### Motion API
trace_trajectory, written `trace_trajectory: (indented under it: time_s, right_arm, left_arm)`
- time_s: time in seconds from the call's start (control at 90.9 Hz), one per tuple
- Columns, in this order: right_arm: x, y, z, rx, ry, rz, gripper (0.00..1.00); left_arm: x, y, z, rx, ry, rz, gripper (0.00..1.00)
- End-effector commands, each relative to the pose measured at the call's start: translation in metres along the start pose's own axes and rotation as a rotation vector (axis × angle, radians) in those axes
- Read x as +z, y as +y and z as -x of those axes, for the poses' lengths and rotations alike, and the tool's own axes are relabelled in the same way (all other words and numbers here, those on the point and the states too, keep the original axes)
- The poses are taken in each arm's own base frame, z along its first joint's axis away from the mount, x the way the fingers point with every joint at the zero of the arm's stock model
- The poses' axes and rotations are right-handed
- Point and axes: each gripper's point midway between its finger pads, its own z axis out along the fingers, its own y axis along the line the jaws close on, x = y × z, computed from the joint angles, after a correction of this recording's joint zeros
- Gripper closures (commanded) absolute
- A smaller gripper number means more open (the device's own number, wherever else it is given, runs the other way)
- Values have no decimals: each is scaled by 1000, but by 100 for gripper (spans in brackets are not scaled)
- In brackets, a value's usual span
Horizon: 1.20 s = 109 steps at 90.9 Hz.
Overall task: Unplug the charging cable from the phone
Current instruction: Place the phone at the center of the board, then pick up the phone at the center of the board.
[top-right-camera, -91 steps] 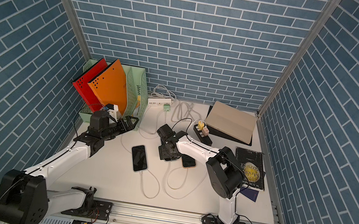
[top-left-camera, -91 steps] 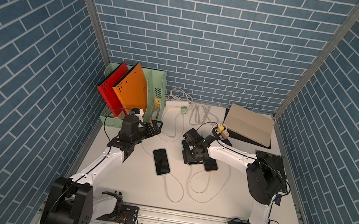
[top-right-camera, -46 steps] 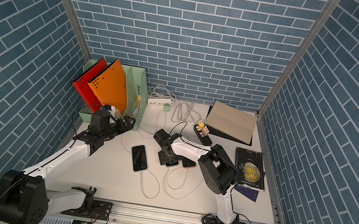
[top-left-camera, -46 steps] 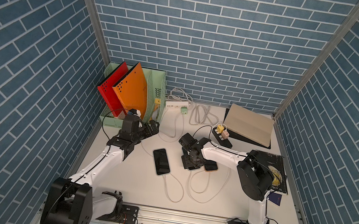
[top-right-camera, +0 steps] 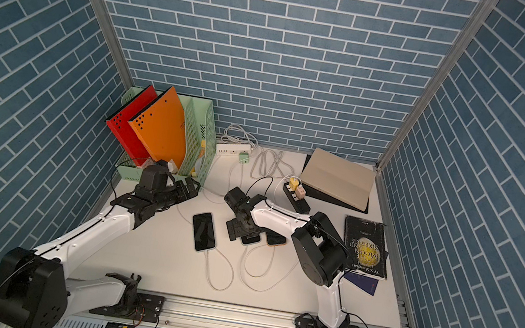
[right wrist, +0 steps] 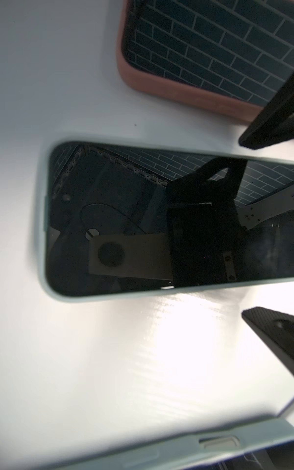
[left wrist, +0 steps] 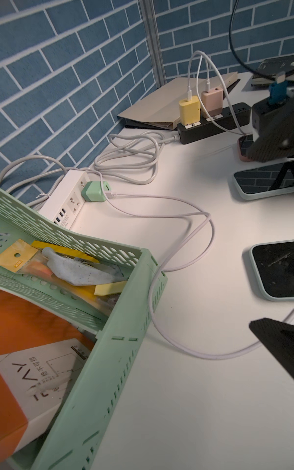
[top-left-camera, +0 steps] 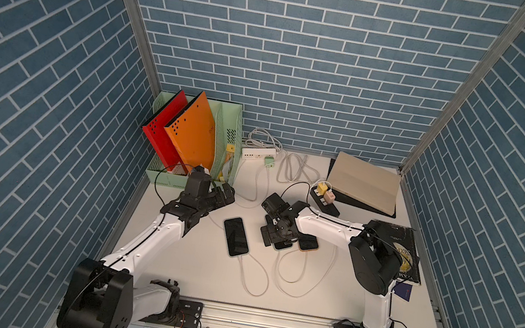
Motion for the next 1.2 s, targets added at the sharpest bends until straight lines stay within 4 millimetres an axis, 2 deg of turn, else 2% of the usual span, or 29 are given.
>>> trace_trajectory:
  time_s: [0.0, 0.253, 0.572, 0.748, 0.968, 1.188]
  right_arm:
    - [-31, -2, 25, 41, -118, 11, 1]
    - [-48, -9, 47, 85, -208, 36, 1]
    - [-58, -7, 56, 92, -256, 60, 1]
    - [-61, -8, 57, 92, -272, 61, 1]
    - [-63, -9, 54, 96, -289, 69, 1]
    - [-60, -14, 45, 95, -282, 60, 0]
  left_arm:
    - [-4, 2, -7, 18, 17, 56, 0]
    - [5, 4, -57, 62, 160, 125, 0]
    - [6, 19, -112, 75, 275, 193, 0]
    - [4, 31, -133, 107, 311, 287, 0]
    - [10, 29, -157, 157, 356, 341, 0]
    - [20, 30, -161, 163, 370, 371, 0]
